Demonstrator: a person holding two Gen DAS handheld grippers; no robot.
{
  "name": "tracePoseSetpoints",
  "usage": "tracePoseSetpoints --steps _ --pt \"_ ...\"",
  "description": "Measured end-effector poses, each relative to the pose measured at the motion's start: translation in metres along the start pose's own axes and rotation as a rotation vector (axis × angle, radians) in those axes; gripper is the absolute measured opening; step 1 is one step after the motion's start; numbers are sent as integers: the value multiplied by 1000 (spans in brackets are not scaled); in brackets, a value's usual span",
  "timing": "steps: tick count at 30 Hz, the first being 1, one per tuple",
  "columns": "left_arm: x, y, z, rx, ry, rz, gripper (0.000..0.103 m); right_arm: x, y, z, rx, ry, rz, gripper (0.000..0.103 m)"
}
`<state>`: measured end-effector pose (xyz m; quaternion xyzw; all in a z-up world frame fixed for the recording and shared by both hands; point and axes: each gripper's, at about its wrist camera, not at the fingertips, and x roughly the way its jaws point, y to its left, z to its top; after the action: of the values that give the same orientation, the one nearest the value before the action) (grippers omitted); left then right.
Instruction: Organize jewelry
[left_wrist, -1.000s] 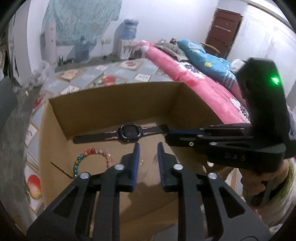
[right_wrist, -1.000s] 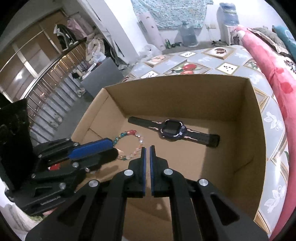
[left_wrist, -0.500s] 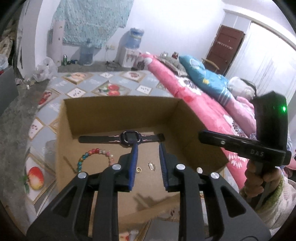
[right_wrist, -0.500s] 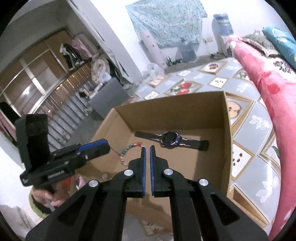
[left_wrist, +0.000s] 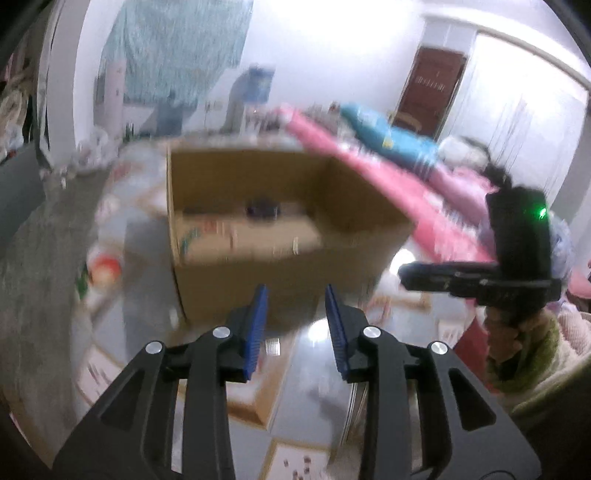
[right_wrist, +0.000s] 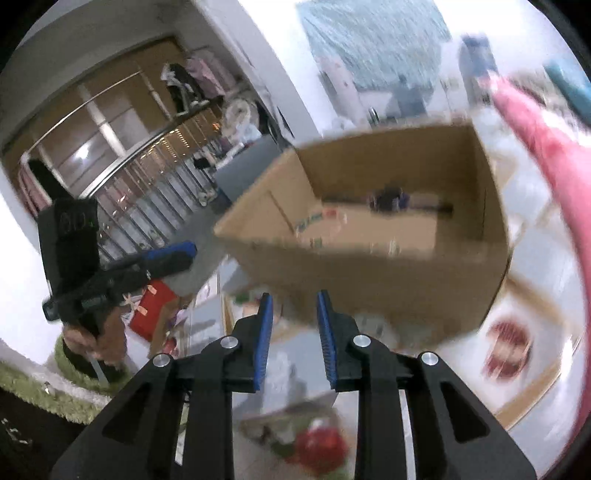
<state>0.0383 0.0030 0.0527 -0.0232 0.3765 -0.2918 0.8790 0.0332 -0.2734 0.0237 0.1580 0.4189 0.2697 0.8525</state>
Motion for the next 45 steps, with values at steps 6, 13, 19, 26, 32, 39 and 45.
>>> tracePoseSetpoints --steps 6,13,19,26,32,39,45 --pt "55 0 -32 48 119 109 30 23 -6 -28 81 72 -9 25" --pt "96 7 -37 83 188 142 30 31 -5 -29 76 79 -9 25" --pt "104 -2 -43 183 184 203 21 37 -12 -29 86 89 -7 25" --pt "101 -14 -49 215 180 189 14 40 -13 -27 105 96 -7 25" --pt "97 -20 -55 216 180 184 14 39 -16 -29 113 95 -8 25" --pt "93 -22 -59 206 183 183 14 41 -12 -33 79 110 -42 25" --pt "91 -23 -63 184 177 183 14 51 -4 -40 -9 132 -154 25"
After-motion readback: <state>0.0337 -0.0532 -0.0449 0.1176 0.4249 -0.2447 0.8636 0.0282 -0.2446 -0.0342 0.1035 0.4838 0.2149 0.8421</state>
